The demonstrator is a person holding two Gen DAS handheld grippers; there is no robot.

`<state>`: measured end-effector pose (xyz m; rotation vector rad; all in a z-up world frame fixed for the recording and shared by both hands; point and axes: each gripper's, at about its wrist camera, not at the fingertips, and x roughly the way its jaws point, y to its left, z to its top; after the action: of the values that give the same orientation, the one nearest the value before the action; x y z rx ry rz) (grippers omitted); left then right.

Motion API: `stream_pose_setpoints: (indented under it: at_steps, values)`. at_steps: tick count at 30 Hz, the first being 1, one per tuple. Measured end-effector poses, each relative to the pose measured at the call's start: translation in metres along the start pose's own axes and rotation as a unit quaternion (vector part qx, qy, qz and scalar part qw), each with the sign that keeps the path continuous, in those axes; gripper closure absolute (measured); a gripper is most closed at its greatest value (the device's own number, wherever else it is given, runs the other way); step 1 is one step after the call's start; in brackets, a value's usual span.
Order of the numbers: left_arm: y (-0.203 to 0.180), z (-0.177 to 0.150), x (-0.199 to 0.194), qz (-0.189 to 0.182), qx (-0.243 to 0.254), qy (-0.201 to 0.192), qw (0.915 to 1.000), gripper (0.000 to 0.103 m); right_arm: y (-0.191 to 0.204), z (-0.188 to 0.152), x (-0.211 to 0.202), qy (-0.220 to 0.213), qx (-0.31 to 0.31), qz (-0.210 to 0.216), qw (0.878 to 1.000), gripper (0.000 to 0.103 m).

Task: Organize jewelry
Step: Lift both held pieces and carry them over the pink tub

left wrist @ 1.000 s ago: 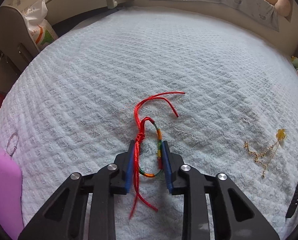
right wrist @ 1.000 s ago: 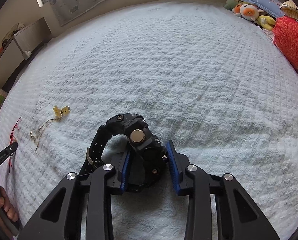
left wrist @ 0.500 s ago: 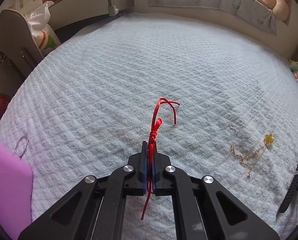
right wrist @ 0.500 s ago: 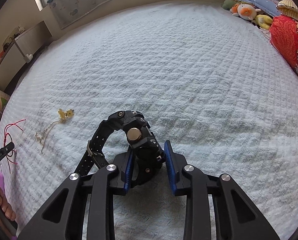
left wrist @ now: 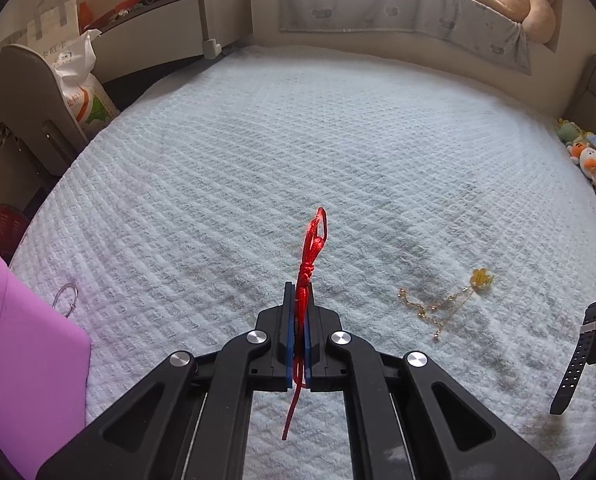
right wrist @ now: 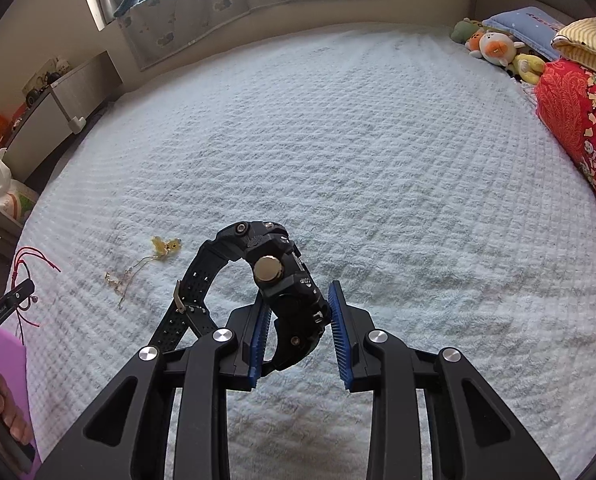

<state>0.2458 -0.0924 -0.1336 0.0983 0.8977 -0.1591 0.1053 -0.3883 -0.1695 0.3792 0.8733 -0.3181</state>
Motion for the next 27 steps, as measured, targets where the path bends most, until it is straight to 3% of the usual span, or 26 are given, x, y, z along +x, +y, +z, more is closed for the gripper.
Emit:
stream_pose_setpoints:
  at_steps: [6, 15, 23, 27]
  values:
    - [-0.015, -0.004, -0.043, -0.011, 0.005, -0.002, 0.9999, 0.099, -0.006, -0.004, -0.041, 0.006, -0.011, 0.016, 1.0, 0.075]
    - [-0.022, -0.007, -0.14, -0.013, -0.016, 0.007, 0.9997, 0.099, 0.014, 0.007, -0.126, 0.021, -0.089, 0.07, 0.993, 0.075]
    - [-0.008, -0.01, -0.246, 0.02, -0.053, -0.006, 0.9984, 0.099, 0.062, 0.02, -0.201, 0.027, -0.162, 0.15, 0.975, 0.075]
    - [0.012, -0.017, -0.294, 0.045, -0.075, -0.014, 0.9961, 0.099, 0.097, 0.02, -0.23, 0.031, -0.2, 0.192, 0.96, 0.075]
